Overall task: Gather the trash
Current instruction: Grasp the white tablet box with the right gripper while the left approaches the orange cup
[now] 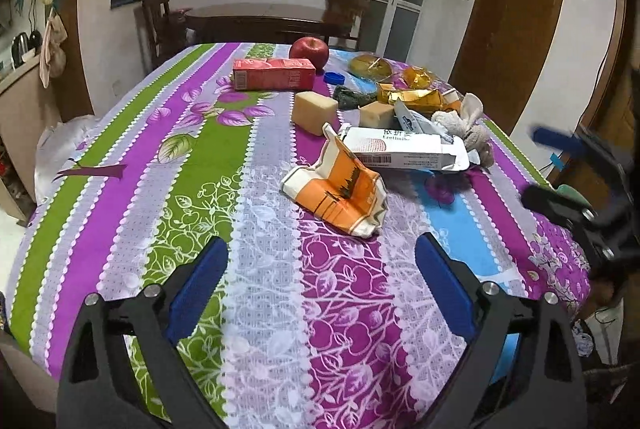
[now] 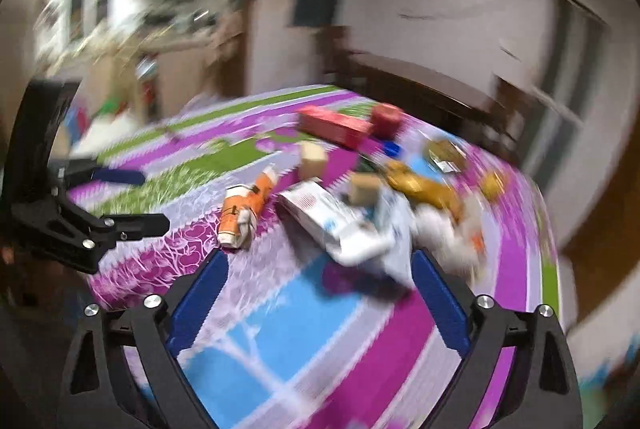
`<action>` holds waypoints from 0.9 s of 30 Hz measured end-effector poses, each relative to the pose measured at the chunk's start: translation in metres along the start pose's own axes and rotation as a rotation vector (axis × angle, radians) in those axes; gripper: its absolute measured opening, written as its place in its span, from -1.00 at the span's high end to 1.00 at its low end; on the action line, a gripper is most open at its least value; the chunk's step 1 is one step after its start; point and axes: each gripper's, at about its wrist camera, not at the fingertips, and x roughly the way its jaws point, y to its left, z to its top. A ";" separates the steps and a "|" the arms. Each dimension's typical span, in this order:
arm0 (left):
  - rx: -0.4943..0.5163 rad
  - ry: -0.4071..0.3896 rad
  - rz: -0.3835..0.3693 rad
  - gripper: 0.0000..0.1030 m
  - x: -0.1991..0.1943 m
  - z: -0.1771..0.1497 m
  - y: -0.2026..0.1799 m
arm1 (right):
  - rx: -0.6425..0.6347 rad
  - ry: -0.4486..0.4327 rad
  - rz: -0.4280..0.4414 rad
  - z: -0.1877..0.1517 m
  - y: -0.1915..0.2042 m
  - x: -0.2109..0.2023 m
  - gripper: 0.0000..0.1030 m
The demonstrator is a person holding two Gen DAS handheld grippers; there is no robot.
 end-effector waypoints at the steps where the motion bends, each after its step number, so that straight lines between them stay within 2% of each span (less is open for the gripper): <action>1: -0.010 0.002 -0.008 -0.76 0.002 0.001 0.003 | -0.053 0.020 0.023 0.007 -0.001 0.009 -0.74; 5: -0.048 0.018 -0.028 -0.76 0.005 0.002 0.017 | -0.214 0.147 0.156 0.043 -0.010 0.056 -0.70; 8: -0.071 0.032 -0.022 -0.76 0.011 0.002 0.024 | -0.300 0.227 0.202 0.053 -0.012 0.086 -0.70; 13: -0.091 0.060 -0.038 -0.76 0.019 0.005 0.030 | -0.368 0.364 0.226 0.045 -0.008 0.128 -0.36; 14: -0.091 0.065 -0.046 -0.76 0.021 0.007 0.030 | -0.368 0.379 0.230 0.044 -0.007 0.133 -0.24; 15: -0.090 0.068 -0.051 -0.76 0.022 0.008 0.030 | -0.367 0.388 0.228 0.042 -0.006 0.136 -0.03; 16: -0.086 0.071 -0.058 -0.76 0.024 0.009 0.028 | -0.363 0.390 0.221 0.041 -0.006 0.138 0.08; 19: -0.081 0.074 -0.072 -0.76 0.027 0.013 0.024 | -0.340 0.361 0.230 0.040 -0.006 0.129 0.10; 22: -0.056 0.067 -0.098 -0.76 0.029 0.019 0.014 | -0.283 0.283 0.218 0.044 -0.012 0.102 0.11; 27: -0.003 0.059 -0.135 -0.76 0.036 0.027 -0.012 | -0.103 0.120 0.166 0.044 -0.034 0.047 0.11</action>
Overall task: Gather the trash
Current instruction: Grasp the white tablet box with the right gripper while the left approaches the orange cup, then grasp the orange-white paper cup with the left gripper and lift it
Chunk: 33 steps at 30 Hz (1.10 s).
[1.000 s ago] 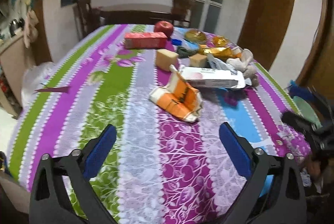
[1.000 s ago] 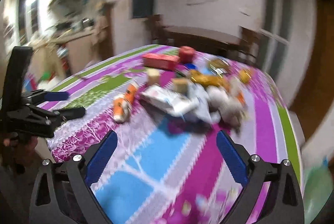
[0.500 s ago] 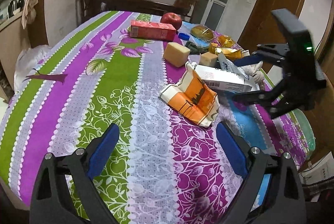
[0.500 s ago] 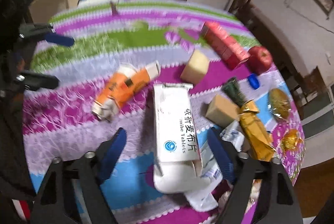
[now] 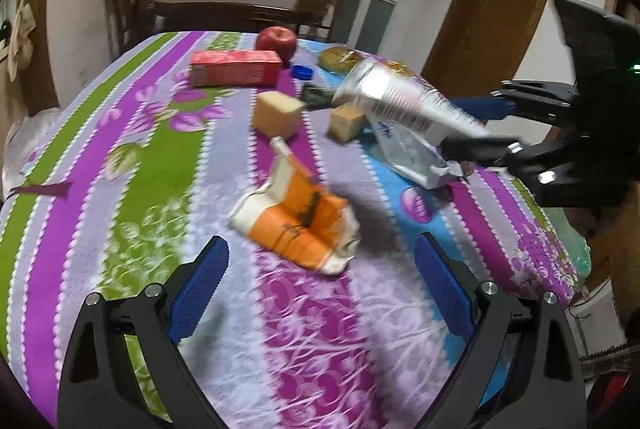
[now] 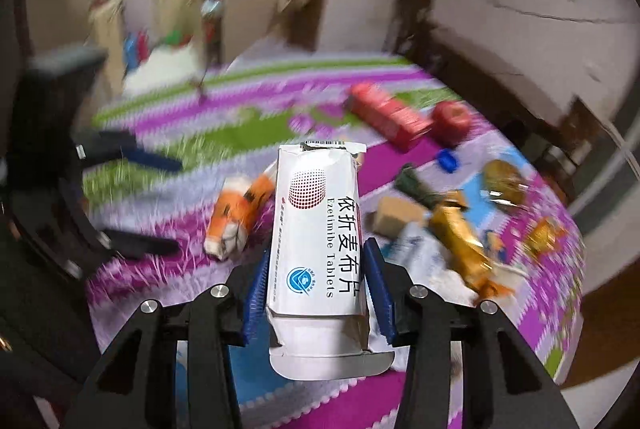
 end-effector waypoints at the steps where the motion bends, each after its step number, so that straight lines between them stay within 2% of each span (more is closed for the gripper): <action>1: -0.005 0.002 -0.009 -0.76 0.004 0.002 -0.003 | 0.054 -0.037 -0.022 -0.005 -0.003 -0.012 0.11; 4: -0.016 -0.002 -0.017 -0.64 0.011 0.009 -0.012 | 0.200 -0.125 -0.064 -0.024 -0.012 -0.041 0.10; 9: -0.069 0.014 0.002 -0.55 0.028 0.017 -0.014 | 0.394 -0.212 -0.113 -0.065 -0.021 -0.070 0.10; 13: -0.102 0.043 0.037 -0.42 0.044 0.018 -0.014 | 0.519 -0.247 -0.076 -0.097 -0.025 -0.079 0.10; 21: -0.095 0.058 0.142 0.11 0.065 0.016 -0.020 | 0.594 -0.237 -0.023 -0.121 -0.017 -0.068 0.10; 22: -0.109 0.054 0.137 0.40 0.064 0.016 -0.017 | 0.600 -0.238 -0.022 -0.123 -0.015 -0.066 0.10; 24: -0.128 0.056 0.114 0.52 0.064 0.015 -0.014 | 0.607 -0.237 -0.020 -0.125 -0.014 -0.061 0.10; 25: -0.132 0.057 0.119 0.74 0.063 0.014 -0.012 | 0.612 -0.236 -0.020 -0.126 -0.012 -0.060 0.10; 30: -0.138 0.054 0.139 0.78 0.055 0.012 -0.014 | 0.637 -0.233 -0.008 -0.132 -0.007 -0.052 0.10; 33: -0.098 0.009 0.171 0.78 0.038 0.014 -0.024 | 0.648 -0.243 -0.011 -0.136 -0.008 -0.052 0.10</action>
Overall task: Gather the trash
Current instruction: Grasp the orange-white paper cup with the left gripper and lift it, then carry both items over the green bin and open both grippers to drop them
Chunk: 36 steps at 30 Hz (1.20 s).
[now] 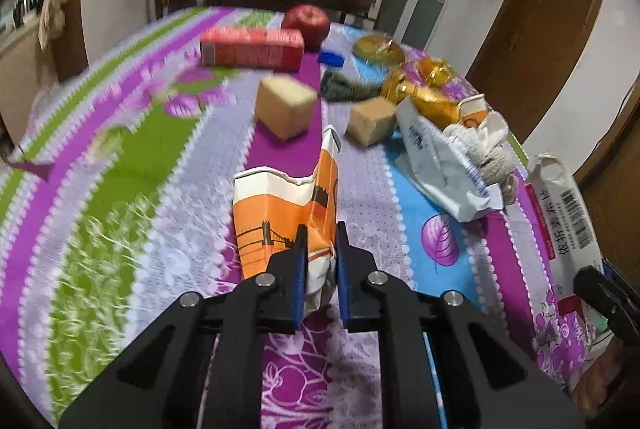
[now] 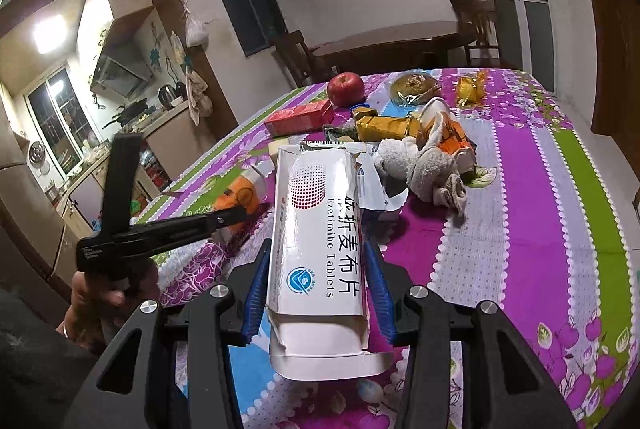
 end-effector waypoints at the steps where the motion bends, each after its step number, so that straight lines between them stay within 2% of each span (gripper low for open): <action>1: 0.010 -0.013 0.008 0.78 -0.004 0.001 -0.002 | 0.004 -0.006 -0.002 -0.001 0.000 -0.002 0.10; 7: 0.104 -0.131 0.048 0.78 -0.043 0.019 -0.029 | 0.031 -0.055 -0.039 0.003 -0.004 -0.018 0.10; 10: 0.159 -0.172 0.043 0.78 -0.053 0.030 -0.050 | 0.039 -0.088 -0.067 0.006 -0.005 -0.031 0.10; 15: 0.267 -0.229 -0.017 0.78 -0.061 0.046 -0.103 | 0.045 -0.149 -0.163 0.015 -0.014 -0.062 0.10; 20: 0.380 -0.259 -0.116 0.78 -0.060 0.056 -0.170 | 0.081 -0.203 -0.312 0.023 -0.041 -0.109 0.10; 28: 0.545 -0.261 -0.236 0.77 -0.044 0.052 -0.274 | 0.191 -0.218 -0.525 0.024 -0.098 -0.180 0.10; 36: 0.696 -0.182 -0.380 0.77 -0.016 0.036 -0.361 | 0.314 -0.205 -0.693 0.012 -0.164 -0.247 0.10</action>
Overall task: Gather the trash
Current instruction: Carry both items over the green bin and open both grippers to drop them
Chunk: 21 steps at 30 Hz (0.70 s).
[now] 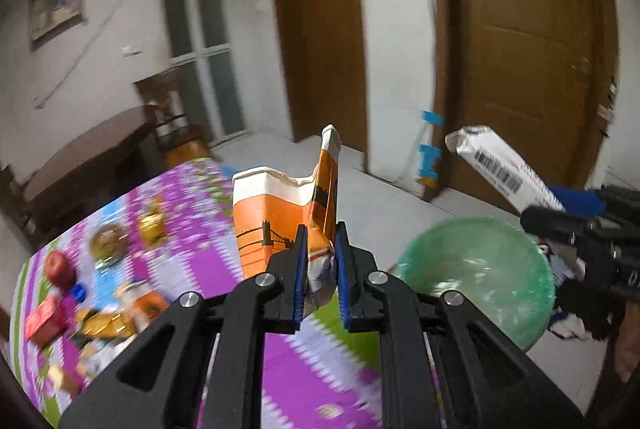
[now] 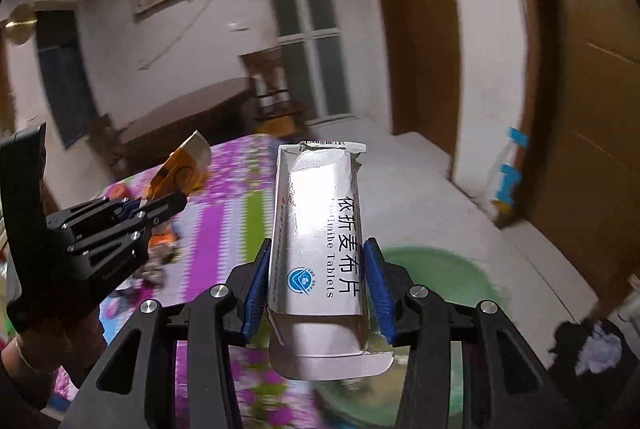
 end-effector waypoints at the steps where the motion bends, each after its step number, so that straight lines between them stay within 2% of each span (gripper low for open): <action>1: 0.018 0.006 -0.031 0.77 0.009 0.005 -0.010 | 0.012 0.004 -0.015 0.000 -0.011 0.000 0.10; 6: 0.082 0.053 -0.165 0.77 0.043 0.021 -0.038 | 0.089 0.058 -0.117 0.003 -0.071 0.002 0.09; 14: 0.175 0.242 -0.452 0.77 0.100 0.027 -0.081 | 0.154 0.196 -0.234 -0.006 -0.130 0.022 0.08; 17: 0.234 0.315 -0.502 0.77 0.121 0.011 -0.095 | 0.177 0.268 -0.255 -0.016 -0.149 0.035 0.08; 21: 0.281 0.386 -0.505 0.77 0.138 -0.014 -0.104 | 0.201 0.323 -0.258 -0.042 -0.166 0.046 0.08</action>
